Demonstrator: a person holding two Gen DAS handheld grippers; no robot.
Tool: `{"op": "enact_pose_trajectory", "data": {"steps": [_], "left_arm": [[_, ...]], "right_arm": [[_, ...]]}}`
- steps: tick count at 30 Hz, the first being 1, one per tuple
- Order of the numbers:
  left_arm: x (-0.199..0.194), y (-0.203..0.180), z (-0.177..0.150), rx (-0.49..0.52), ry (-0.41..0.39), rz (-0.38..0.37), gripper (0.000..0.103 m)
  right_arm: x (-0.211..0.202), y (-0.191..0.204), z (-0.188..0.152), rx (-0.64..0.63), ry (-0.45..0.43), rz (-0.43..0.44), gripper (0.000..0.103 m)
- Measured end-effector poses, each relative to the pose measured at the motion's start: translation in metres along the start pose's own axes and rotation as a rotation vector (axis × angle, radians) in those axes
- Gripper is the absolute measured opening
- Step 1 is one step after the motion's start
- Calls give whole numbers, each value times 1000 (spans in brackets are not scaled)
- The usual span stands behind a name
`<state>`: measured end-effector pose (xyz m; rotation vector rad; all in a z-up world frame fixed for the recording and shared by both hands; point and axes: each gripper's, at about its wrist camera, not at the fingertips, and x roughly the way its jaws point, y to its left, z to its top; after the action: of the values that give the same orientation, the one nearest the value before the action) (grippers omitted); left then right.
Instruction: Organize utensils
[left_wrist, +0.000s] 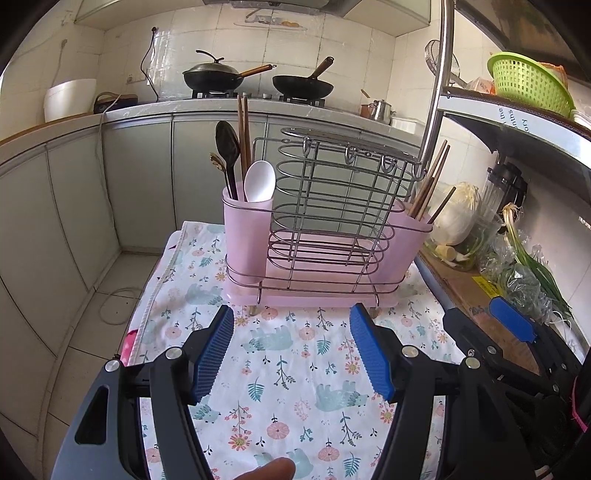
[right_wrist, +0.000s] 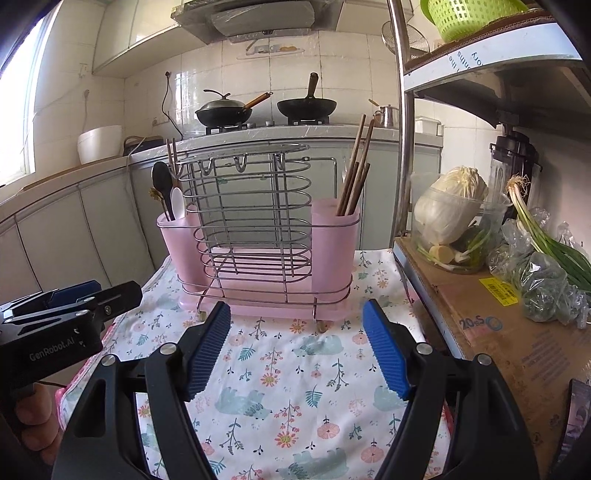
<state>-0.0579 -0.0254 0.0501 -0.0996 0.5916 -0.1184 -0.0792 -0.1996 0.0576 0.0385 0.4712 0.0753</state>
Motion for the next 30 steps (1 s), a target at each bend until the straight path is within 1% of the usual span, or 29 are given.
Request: {"op": "enact_pose_trajectory", "data": {"steps": [30], "left_arm": [[1, -1, 0, 4, 8, -7, 64]], "right_arm": [[4, 1, -2, -3, 12, 7, 75]]}}
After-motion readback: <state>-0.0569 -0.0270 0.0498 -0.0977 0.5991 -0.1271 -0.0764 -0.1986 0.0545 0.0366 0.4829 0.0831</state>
